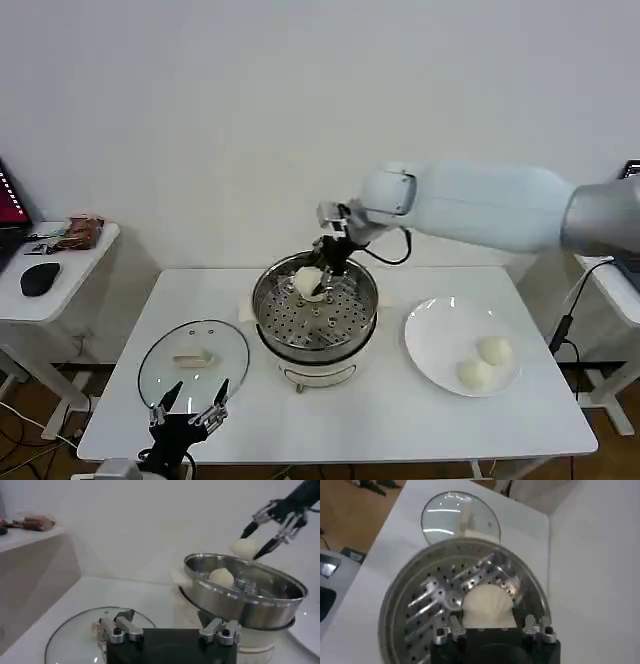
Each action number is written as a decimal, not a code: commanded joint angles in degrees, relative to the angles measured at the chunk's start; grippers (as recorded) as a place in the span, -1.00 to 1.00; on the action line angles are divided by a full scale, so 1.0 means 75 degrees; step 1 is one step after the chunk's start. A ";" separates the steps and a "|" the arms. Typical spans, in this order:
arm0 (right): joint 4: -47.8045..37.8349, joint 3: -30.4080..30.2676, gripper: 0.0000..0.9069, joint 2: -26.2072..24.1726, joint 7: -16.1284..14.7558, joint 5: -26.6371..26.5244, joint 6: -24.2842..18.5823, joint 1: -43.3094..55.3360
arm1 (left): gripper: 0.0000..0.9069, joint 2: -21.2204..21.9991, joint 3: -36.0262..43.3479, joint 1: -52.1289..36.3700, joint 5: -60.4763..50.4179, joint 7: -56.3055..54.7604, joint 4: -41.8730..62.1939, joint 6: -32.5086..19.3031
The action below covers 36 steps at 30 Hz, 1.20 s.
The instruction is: Take steamed baozi put them in steamer then cover it.
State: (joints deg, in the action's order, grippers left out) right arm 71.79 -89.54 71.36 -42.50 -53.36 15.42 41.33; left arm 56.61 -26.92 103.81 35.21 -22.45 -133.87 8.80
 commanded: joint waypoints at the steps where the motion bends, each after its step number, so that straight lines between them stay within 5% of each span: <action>1: -0.0391 0.0086 0.51 0.0593 0.0141 -0.0131 0.0226 -0.0595 | 1.00 -0.0012 0.0006 -0.0039 0.0015 -0.0001 -0.0006 0.0011; 32: -0.1152 0.0446 0.51 0.0940 0.0418 0.0513 0.0519 -0.1516 | 1.00 -0.0012 0.0019 -0.0020 0.0067 0.0013 -0.0072 0.0016; 33: -0.1151 0.0479 1.00 0.0938 0.0491 0.0482 0.0520 -0.1554 | 1.00 -0.0012 0.0018 -0.0018 0.0067 0.0013 -0.0074 0.0017; 36: -0.1140 0.0550 1.00 0.0940 0.0586 0.0478 0.0534 -0.1590 | 1.00 -0.0015 0.0022 -0.0037 0.0068 0.0010 -0.0071 0.0016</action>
State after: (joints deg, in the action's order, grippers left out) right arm 63.88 -86.07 78.15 -39.09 -49.81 19.09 30.42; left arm 56.53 -26.74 103.56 35.75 -22.39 -134.39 8.94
